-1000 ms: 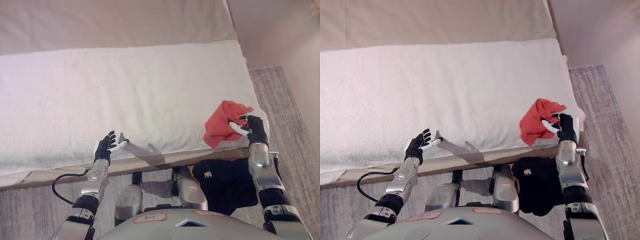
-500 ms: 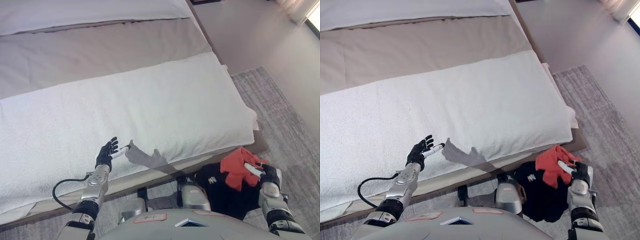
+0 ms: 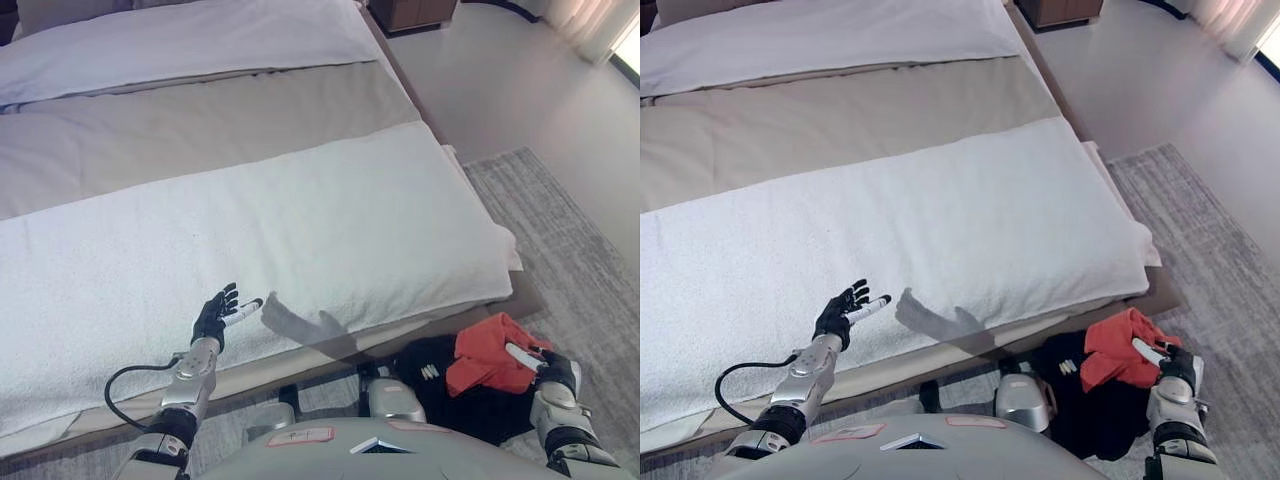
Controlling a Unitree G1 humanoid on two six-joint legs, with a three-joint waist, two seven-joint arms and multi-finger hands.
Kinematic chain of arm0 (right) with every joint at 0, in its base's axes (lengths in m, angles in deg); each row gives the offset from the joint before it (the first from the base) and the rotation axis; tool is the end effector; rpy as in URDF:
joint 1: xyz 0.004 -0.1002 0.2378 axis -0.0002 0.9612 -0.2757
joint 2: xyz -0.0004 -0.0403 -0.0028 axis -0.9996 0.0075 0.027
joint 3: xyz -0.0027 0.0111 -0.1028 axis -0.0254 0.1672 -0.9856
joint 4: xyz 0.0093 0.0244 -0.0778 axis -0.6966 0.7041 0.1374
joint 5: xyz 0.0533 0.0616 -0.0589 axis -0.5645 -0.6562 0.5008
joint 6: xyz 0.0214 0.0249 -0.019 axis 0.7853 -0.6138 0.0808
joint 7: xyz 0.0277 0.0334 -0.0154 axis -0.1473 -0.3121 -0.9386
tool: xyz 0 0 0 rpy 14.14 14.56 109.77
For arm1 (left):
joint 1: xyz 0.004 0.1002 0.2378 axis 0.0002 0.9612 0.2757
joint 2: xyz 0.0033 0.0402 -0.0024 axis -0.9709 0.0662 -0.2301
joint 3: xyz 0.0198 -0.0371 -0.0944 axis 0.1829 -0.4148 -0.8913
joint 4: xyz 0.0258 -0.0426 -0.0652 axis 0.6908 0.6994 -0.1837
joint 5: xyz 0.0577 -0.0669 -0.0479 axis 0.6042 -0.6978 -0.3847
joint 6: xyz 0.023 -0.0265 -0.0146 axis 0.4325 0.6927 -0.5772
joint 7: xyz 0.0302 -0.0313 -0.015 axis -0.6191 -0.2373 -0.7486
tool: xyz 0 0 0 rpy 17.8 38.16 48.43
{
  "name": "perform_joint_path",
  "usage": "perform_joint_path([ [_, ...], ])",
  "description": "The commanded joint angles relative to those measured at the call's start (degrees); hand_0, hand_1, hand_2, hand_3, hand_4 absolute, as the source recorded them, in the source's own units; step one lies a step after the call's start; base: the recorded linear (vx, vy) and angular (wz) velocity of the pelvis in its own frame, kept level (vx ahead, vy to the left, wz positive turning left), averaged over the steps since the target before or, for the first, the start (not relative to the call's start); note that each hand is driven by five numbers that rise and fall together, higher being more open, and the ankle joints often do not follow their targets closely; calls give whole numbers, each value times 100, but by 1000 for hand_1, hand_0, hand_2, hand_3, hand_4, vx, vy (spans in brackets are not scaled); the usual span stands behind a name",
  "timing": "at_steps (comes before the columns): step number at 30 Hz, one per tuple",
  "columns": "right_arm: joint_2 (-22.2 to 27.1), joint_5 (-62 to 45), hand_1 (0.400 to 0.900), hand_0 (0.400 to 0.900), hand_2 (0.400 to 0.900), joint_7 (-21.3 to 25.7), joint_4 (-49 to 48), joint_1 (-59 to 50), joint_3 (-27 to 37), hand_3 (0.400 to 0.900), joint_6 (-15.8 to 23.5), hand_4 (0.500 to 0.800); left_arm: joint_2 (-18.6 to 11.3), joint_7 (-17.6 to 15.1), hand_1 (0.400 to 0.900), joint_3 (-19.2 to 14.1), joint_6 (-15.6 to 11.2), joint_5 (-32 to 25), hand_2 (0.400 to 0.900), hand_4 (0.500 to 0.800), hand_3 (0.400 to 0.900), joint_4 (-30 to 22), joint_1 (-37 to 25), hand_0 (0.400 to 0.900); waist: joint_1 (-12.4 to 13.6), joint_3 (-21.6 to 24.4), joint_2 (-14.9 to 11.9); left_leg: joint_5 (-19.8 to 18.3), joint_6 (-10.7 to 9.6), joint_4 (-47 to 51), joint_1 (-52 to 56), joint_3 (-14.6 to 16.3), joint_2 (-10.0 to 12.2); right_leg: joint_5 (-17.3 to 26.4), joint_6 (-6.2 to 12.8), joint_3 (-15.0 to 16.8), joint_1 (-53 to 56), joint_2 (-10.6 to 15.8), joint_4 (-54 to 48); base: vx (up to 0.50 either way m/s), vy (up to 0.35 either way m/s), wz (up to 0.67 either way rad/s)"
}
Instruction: Put the clothes on the bed into the basket.
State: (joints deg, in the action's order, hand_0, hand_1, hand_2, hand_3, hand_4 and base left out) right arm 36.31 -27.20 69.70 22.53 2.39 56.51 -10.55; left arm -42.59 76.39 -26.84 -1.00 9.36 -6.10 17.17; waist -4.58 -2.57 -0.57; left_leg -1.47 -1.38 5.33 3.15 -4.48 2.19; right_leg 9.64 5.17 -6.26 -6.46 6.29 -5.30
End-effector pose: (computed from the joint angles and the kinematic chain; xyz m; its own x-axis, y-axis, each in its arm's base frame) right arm 0.0801 -0.3234 -0.0671 0.3556 -0.6674 -0.6543 0.4672 0.7333 -0.4940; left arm 0.1325 0.2287 -0.0714 0.7520 0.2059 -0.6261 -0.1394 0.9782 0.1543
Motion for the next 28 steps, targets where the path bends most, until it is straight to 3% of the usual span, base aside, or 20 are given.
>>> perform_joint_path([
  [1, 620, -69, 900, 900, 900, 202, 204, -440, 318, 900, 159, 800, -86, -6, 900, -283, -218, -27, 900, 800, 900, 30, -321, 900, -20, 34, 22, -183, -98, -33, 92, 389, 33, -641, 238, -2, 712, 53, 30, 1, -32, 5],
  [17, 610, 107, 900, 900, 900, 119, 712, -510, 134, 900, -15, 800, -49, 8, 900, -391, -155, -23, 900, 800, 900, 227, -302, 900, 22, 60, 15, -164, -126, -33, 112, 338, 78, -702, 195, -94, 822, 37, 30, -1, -12, 3],
  [22, 536, 169, 900, 900, 900, 138, 388, -487, 101, 900, -4, 800, -40, -12, 900, -461, -158, 11, 900, 800, 900, 267, -281, 900, 20, 65, 11, -165, -122, -33, 125, 348, 78, -702, 194, -93, 834, 39, 30, 0, 0, 0],
  [28, 247, 337, 900, 900, 900, 307, -696, -354, 149, 900, 34, 800, 3, -70, 900, -677, -164, -68, 900, 800, 900, 366, -213, 900, 13, 83, -5, -173, -115, -33, 141, 377, 83, -710, 196, -82, 848, 33, 30, -2, 1, -1],
])
